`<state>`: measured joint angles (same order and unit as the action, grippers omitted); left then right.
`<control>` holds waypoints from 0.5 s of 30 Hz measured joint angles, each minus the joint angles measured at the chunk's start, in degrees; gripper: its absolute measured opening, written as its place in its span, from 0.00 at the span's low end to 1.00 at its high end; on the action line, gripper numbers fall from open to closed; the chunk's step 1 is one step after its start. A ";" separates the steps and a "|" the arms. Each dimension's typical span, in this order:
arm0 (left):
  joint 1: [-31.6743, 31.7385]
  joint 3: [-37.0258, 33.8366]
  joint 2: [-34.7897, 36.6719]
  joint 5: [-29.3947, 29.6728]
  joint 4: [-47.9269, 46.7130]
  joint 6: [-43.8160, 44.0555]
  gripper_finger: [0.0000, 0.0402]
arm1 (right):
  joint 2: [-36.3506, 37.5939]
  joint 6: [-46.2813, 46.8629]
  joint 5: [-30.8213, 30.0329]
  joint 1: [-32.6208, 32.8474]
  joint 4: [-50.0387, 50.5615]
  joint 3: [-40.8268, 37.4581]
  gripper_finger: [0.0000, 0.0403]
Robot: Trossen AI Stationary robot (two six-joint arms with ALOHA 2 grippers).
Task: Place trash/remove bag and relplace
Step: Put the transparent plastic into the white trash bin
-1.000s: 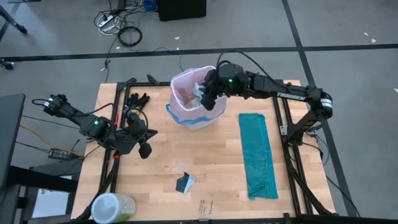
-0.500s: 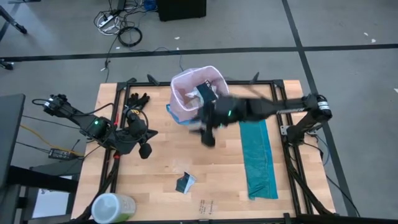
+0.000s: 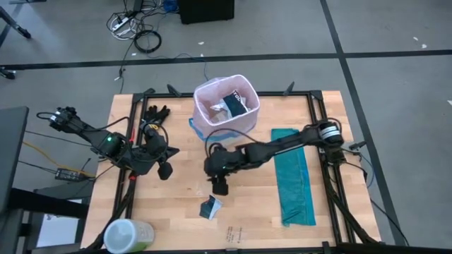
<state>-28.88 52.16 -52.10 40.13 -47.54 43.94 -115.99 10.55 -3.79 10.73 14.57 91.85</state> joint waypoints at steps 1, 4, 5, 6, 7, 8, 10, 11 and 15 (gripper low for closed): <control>0.00 0.00 0.00 -0.29 0.05 0.01 0.02 | -1.14 -0.01 0.86 0.00 -0.50 0.00 0.53; 0.00 0.00 0.00 -0.34 0.05 0.03 0.02 | -4.13 0.12 2.73 0.09 -1.90 0.00 0.53; 0.00 0.00 0.00 -0.36 0.03 0.03 0.02 | -4.92 0.13 3.04 0.13 -2.13 0.00 0.53; 0.00 0.00 0.00 -0.36 0.05 0.03 0.02 | -5.59 0.13 3.15 0.13 -2.33 0.00 0.53; 0.00 0.00 -0.02 -0.36 0.01 0.03 0.02 | -6.19 0.13 3.15 0.13 -2.47 0.00 0.53; 0.00 0.00 -0.02 -0.36 0.01 0.03 0.02 | -6.65 0.13 3.13 0.13 -2.75 0.00 0.52; 0.00 0.00 -0.02 -0.36 0.01 0.03 0.02 | -7.84 0.12 3.13 0.12 -2.86 0.03 0.52; 0.00 0.00 -0.02 -0.36 0.05 0.03 0.02 | -8.47 0.13 3.18 0.12 -3.28 0.09 0.52; 0.00 0.02 -0.01 -0.36 -0.08 0.03 0.02 | -10.76 0.28 3.39 0.15 -4.30 -0.02 0.53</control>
<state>-28.88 52.18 -52.10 39.78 -47.62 43.97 -126.75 10.82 -0.40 10.87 10.27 91.83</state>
